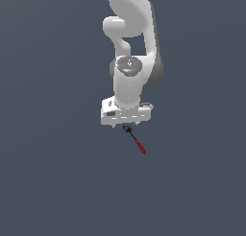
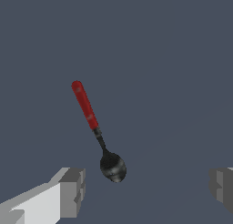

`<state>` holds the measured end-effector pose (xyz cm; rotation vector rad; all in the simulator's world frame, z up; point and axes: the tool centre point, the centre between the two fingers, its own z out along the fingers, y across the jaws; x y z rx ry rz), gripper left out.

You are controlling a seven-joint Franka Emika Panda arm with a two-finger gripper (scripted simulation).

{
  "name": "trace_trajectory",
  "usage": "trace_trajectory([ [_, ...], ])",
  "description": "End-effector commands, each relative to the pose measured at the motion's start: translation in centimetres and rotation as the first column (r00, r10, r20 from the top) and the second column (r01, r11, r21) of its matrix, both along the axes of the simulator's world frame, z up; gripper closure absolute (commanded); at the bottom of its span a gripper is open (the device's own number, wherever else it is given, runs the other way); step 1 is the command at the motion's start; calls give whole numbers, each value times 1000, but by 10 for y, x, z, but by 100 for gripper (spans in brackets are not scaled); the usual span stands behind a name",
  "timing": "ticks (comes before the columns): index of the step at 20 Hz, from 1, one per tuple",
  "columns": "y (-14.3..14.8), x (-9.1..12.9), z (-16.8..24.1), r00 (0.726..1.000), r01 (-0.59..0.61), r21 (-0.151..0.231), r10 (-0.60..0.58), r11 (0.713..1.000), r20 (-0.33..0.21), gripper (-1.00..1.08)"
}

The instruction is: Pick up the object and move it to a goal position.

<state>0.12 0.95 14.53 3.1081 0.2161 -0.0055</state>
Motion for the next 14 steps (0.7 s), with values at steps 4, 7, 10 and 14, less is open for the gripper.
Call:
trace_trajectory([
  [4, 14, -1, -25, 989, -146, 3, 146, 989, -3, -92],
  [7, 24, -2, -42, 970, -241, 8, 242, 970, -4, -92],
  [10, 33, -3, -56, 947, -321, 13, 321, 947, -4, -92],
  [14, 42, -5, -70, 916, -400, 19, 400, 916, -2, -92],
])
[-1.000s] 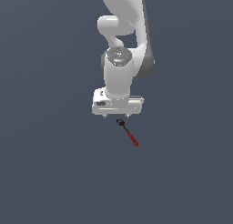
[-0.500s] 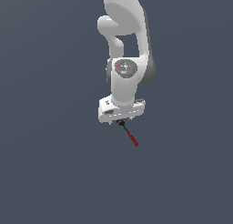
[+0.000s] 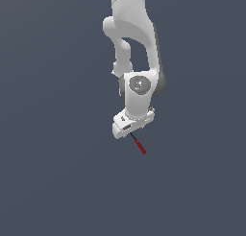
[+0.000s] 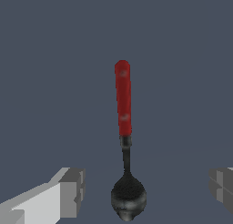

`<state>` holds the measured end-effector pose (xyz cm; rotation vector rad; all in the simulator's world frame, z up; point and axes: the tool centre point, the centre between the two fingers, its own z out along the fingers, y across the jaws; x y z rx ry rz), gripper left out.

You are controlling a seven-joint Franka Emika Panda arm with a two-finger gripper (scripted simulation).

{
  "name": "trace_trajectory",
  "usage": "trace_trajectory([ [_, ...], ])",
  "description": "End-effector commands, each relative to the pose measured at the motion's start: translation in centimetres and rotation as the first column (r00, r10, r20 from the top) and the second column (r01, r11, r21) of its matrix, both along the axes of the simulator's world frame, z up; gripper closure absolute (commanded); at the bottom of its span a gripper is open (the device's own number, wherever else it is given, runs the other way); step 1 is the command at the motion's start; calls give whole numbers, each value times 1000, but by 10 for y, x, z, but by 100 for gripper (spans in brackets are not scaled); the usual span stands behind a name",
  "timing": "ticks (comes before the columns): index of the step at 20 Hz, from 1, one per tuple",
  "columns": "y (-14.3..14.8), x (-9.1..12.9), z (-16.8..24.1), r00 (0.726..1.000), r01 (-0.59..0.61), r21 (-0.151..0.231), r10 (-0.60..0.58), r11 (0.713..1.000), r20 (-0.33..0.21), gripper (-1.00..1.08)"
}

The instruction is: Pick up the object and move it to a goal position.

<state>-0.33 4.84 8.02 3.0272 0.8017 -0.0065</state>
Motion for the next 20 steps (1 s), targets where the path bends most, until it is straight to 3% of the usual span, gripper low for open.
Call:
trace_trajectory([
  [1, 5, -1, -8, 999, -50, 4, 50, 999, 1, -92],
  [8, 13, -3, -19, 993, -118, 10, 118, 993, 1, -92],
  [20, 13, -4, -46, 993, -119, 10, 119, 993, 1, -92],
])
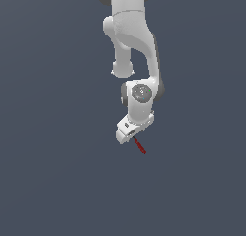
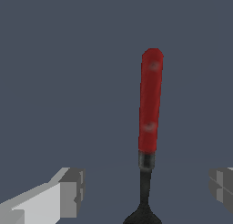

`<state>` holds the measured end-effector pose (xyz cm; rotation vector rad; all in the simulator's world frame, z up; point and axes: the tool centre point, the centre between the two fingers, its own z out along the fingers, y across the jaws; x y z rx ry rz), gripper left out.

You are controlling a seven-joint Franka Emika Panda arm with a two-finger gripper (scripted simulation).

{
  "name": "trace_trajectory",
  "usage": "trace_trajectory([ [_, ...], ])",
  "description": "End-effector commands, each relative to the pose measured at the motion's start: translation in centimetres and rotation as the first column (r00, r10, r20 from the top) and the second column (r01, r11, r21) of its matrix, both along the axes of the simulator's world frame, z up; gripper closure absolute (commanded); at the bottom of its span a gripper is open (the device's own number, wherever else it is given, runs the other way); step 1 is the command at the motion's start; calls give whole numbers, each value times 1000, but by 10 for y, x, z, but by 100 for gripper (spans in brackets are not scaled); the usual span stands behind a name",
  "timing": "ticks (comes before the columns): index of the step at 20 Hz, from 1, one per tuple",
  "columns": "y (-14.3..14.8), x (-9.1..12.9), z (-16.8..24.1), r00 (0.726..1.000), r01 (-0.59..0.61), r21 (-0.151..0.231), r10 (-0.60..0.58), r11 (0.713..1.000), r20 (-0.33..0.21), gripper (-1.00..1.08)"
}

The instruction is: Pick up the object and move it to a goal position.

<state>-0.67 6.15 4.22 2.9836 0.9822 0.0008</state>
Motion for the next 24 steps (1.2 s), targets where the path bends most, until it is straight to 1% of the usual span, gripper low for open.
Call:
trace_trajectory([
  [1, 0, -1, -13, 1000, -1, 0, 1, 1000, -1, -92],
  [5, 0, -1, -28, 1000, -3, 0, 3, 1000, -1, -92],
  [9, 0, 0, -32, 1000, -3, 0, 3, 1000, -1, -92],
  [10, 0, 0, -32, 1000, -3, 0, 3, 1000, -1, 108],
  [19, 0, 0, -32, 1000, -3, 0, 3, 1000, -1, 108],
  [24, -7, 2, -27, 1000, -1, 0, 1, 1000, 2, 108],
])
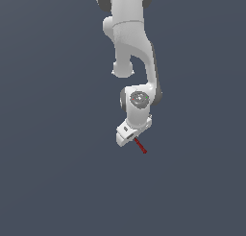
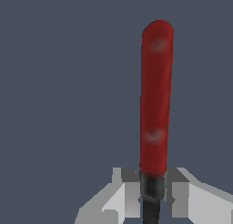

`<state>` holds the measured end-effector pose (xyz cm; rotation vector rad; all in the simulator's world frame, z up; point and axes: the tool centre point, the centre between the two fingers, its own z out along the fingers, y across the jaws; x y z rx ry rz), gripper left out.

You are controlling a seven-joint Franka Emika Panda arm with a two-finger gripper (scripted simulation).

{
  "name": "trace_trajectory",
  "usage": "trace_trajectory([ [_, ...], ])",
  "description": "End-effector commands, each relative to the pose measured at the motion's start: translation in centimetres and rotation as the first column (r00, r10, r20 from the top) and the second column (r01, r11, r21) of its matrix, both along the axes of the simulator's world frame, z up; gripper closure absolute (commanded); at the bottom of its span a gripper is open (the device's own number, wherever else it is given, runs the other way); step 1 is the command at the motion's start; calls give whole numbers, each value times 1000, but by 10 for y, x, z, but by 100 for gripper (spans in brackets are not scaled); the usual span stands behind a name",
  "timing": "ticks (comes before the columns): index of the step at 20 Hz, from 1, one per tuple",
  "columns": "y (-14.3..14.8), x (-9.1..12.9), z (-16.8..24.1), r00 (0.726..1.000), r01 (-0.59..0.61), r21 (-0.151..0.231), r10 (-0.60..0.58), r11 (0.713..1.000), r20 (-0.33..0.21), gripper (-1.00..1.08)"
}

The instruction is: Pick up the object and move it to a goal position.

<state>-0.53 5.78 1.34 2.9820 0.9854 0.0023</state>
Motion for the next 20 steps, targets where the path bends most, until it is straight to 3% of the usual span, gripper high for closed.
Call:
trace_trajectory([
  [1, -7, 2, 4, 1000, 1, 0, -1, 1000, 1, 108],
  [7, -42, 10, 27, 1000, 1, 0, -1, 1000, 1, 108],
  [20, -165, 42, 104, 1000, -1, 1, 1, 1000, -1, 108],
])
